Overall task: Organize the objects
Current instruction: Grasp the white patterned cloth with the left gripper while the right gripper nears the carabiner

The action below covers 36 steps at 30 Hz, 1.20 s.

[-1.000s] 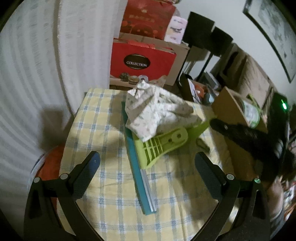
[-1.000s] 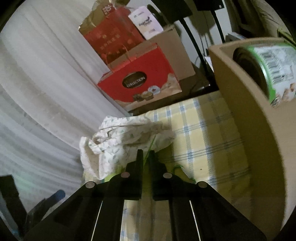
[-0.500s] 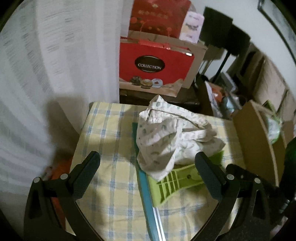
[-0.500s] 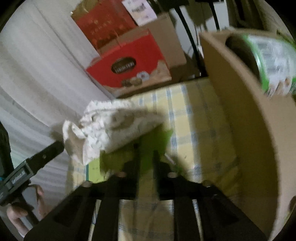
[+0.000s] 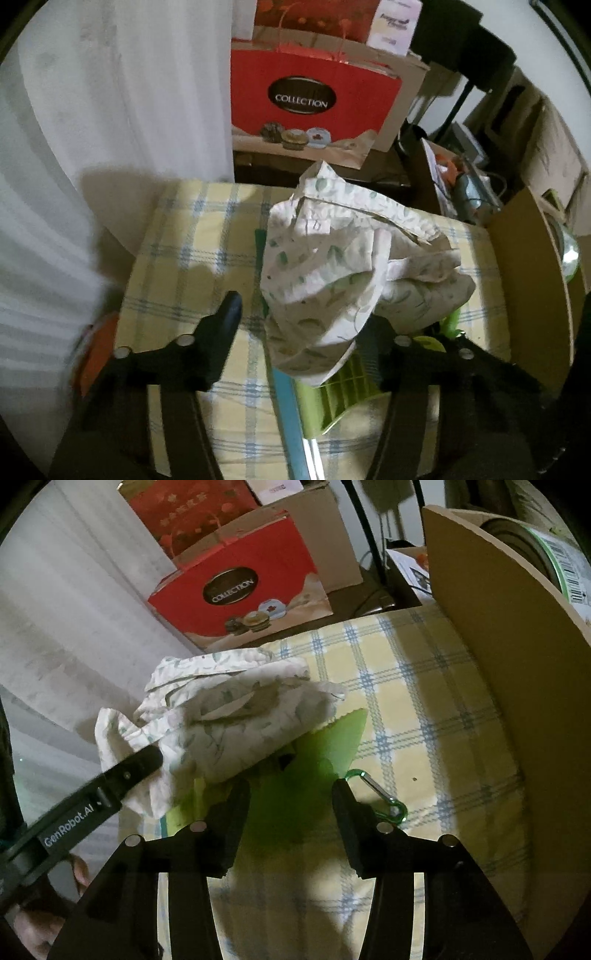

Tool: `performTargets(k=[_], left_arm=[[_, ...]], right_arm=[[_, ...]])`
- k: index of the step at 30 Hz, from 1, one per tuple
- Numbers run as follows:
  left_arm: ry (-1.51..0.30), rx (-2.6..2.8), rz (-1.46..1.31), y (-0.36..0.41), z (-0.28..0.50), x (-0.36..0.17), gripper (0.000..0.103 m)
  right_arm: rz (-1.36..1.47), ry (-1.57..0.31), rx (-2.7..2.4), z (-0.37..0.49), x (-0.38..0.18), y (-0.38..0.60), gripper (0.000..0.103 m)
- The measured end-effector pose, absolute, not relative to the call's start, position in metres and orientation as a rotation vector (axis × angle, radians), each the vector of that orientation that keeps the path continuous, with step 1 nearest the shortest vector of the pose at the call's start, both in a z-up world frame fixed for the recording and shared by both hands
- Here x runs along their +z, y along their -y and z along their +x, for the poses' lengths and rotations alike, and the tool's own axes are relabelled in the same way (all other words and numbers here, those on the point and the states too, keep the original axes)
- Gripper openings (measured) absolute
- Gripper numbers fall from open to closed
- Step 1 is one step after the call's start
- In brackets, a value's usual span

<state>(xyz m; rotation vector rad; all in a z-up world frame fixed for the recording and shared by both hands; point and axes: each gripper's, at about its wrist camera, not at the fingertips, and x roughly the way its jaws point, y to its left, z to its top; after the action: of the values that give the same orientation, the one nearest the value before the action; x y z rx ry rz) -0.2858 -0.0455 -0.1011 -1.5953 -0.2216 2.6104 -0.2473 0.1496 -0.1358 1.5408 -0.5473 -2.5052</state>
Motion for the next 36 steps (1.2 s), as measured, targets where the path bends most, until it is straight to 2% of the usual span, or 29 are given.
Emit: performTargets(k=[6, 8, 11, 17, 18, 19, 22, 24, 27, 29, 30, 31, 36], left_arm=[[0.258, 2.587, -1.627, 0.048, -0.287, -0.108, 0.024], [0.262, 2.586, -1.631, 0.048, -0.286, -0.109, 0.019], [0.268, 2.586, -1.622, 0.050, -0.282, -0.108, 0.012], [0.294, 2.590, -1.582, 0.055, -0.277, -0.101, 0.006], [0.298, 2.589, -1.575, 0.055, -0.276, -0.099, 0.005], [0.300, 2.586, -1.566, 0.055, -0.274, -0.097, 0.004], [0.298, 2.583, -1.537, 0.055, -0.269, -0.090, 0.003], [0.310, 2.581, -1.507, 0.056, -0.264, -0.081, 0.003], [0.333, 2.580, -1.458, 0.058, -0.255, -0.066, 0.003], [0.336, 2.588, -1.422, 0.058, -0.249, -0.057, 0.003], [0.337, 2.590, -1.408, 0.059, -0.246, -0.053, 0.003], [0.339, 2.590, -1.397, 0.058, -0.243, -0.050, 0.003], [0.319, 2.592, -1.351, 0.054, -0.229, -0.039, 0.003]], right_arm=[[1.557, 0.556, -2.566, -0.252, -0.138, -0.143, 0.048], [1.558, 0.548, -2.582, -0.253, -0.138, -0.141, 0.048], [1.560, 0.502, -2.614, -0.253, -0.137, -0.138, 0.039], [1.548, 0.502, -2.577, -0.253, -0.139, -0.146, 0.025], [1.544, 0.510, -2.565, -0.252, -0.138, -0.148, 0.016], [1.535, 0.509, -2.554, -0.251, -0.135, -0.149, 0.012], [1.537, 0.488, -2.548, -0.247, -0.133, -0.152, 0.012], [1.544, 0.508, -2.531, -0.246, -0.133, -0.155, 0.012], [1.560, 0.523, -2.533, -0.243, -0.133, -0.162, 0.018], [1.574, 0.542, -2.528, -0.241, -0.133, -0.166, 0.031], [1.577, 0.570, -2.518, -0.240, -0.134, -0.169, 0.042], [1.582, 0.579, -2.520, -0.240, -0.135, -0.170, 0.044], [1.567, 0.553, -2.544, -0.235, -0.134, -0.172, 0.044]])
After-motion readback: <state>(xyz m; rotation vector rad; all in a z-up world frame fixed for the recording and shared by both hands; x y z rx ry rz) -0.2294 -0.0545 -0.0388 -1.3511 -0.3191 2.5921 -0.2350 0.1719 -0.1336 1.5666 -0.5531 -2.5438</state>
